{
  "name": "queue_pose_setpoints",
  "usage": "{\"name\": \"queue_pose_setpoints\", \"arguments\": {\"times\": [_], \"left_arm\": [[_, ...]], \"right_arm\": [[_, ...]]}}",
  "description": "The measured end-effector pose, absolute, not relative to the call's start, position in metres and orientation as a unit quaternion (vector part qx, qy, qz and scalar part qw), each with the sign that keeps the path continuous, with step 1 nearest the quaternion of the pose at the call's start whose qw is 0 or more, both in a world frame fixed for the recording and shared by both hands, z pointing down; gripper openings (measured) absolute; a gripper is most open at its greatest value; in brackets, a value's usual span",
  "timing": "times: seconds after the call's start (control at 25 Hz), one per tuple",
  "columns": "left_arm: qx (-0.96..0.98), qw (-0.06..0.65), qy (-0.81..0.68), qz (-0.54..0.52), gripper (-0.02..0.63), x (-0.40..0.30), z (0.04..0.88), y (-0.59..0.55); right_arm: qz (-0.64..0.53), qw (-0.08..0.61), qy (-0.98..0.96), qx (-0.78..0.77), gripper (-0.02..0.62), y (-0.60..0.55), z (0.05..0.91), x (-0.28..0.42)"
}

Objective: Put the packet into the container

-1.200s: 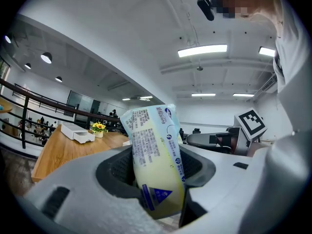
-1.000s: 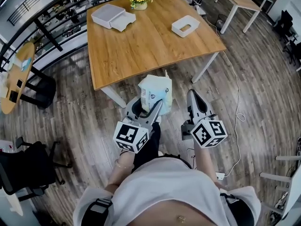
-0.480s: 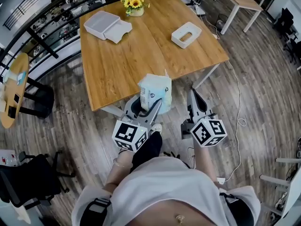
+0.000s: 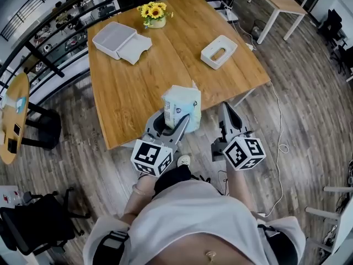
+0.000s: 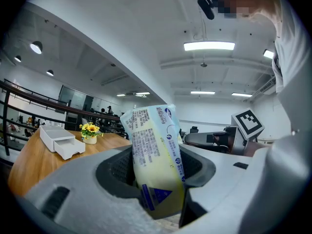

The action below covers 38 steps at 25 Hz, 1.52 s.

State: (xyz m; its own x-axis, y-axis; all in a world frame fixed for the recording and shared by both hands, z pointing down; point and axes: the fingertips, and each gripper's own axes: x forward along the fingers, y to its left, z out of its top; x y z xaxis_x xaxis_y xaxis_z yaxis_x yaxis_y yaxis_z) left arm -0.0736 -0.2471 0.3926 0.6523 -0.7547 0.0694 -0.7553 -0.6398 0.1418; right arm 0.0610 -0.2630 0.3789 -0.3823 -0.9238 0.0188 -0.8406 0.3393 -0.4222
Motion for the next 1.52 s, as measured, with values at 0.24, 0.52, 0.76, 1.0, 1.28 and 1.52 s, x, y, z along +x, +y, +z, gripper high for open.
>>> {"name": "queue_pose_setpoints", "arguments": {"times": [0.24,0.52,0.76,1.0,1.28,1.52], "left_arm": [[0.911,0.074,-0.406,-0.002,0.215,-0.076,0.392,-0.282],[0.915,0.084,-0.395,-0.010,0.215,-0.072,0.390,-0.302],[0.923,0.064,-0.379,-0.012,0.213,-0.054,0.380,-0.310],[0.926,0.073,-0.371,0.001,0.213,-0.040,0.391,-0.325],[0.928,0.076,-0.365,0.011,0.215,-0.017,0.397,-0.364],[0.926,0.078,-0.368,0.018,0.215,0.005,0.401,-0.413]], "right_arm": [[-0.181,0.120,0.802,-0.557,0.011,-0.294,0.378,0.062],[-0.180,0.111,0.797,-0.566,0.011,-0.304,0.375,0.061],[-0.178,0.102,0.798,-0.566,0.011,-0.315,0.374,0.061],[-0.191,0.096,0.794,-0.570,0.011,-0.335,0.383,0.071],[-0.197,0.096,0.788,-0.576,0.011,-0.371,0.388,0.097],[-0.209,0.095,0.784,-0.577,0.011,-0.417,0.395,0.121]]}}
